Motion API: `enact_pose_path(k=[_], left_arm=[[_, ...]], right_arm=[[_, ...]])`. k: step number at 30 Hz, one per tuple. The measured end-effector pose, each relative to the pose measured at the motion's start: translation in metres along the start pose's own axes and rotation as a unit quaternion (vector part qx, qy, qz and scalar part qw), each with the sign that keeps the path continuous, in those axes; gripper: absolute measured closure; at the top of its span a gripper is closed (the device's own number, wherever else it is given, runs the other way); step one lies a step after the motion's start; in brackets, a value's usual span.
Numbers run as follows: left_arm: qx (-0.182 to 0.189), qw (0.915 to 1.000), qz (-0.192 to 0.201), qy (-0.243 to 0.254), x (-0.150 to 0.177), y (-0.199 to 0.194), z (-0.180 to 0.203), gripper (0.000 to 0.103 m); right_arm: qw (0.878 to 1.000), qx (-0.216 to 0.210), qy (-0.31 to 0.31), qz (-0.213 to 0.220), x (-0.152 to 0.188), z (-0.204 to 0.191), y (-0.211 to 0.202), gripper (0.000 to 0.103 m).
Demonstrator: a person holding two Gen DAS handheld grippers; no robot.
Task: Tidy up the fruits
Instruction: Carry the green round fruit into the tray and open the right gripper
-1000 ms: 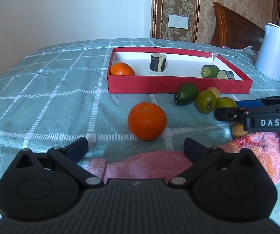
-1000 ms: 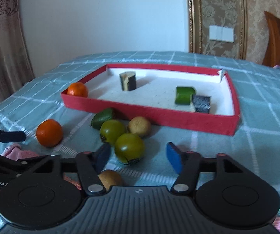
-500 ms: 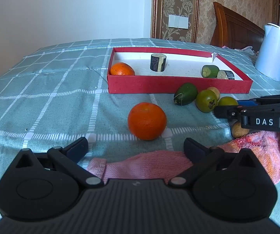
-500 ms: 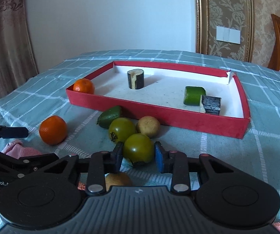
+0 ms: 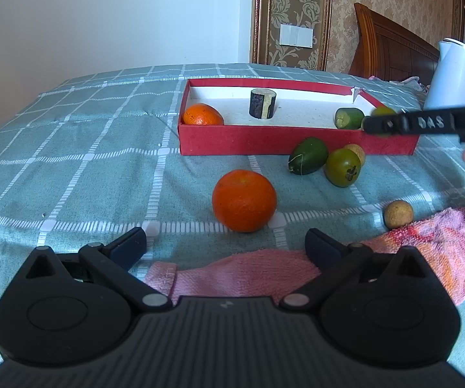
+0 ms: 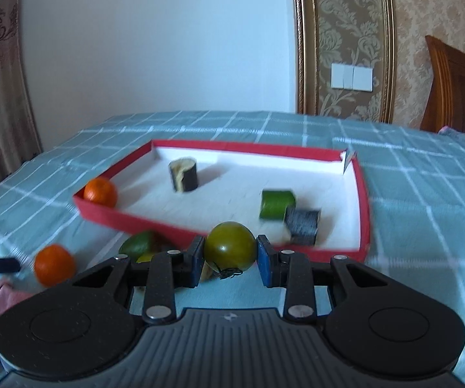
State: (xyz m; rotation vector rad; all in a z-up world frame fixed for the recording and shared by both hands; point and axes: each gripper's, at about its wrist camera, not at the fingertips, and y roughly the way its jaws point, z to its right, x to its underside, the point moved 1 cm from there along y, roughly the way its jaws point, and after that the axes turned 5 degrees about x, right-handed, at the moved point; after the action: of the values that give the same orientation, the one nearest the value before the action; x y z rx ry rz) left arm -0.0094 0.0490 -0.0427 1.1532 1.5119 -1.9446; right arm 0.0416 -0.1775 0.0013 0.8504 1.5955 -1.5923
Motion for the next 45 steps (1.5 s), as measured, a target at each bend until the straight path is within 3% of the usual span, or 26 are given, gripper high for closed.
enact_pose_path(k=[11, 28, 45], left_arm=[[0.0, 1.0, 0.0, 0.0, 0.0, 0.0, 0.0, 0.0], [0.0, 1.0, 0.0, 0.0, 0.0, 0.0, 0.001, 0.0], [-0.001, 1.0, 0.0, 0.001, 0.0, 0.001, 0.001, 0.0]], right_arm=[[1.0, 0.016, -0.027, 0.001, -0.029, -0.014, 0.047, 0.07], [0.998, 0.049, -0.007, -0.047, -0.046, -0.023, 0.115, 0.07], [0.995, 0.081, -0.029, -0.057, -0.05, -0.031, 0.129, 0.07]])
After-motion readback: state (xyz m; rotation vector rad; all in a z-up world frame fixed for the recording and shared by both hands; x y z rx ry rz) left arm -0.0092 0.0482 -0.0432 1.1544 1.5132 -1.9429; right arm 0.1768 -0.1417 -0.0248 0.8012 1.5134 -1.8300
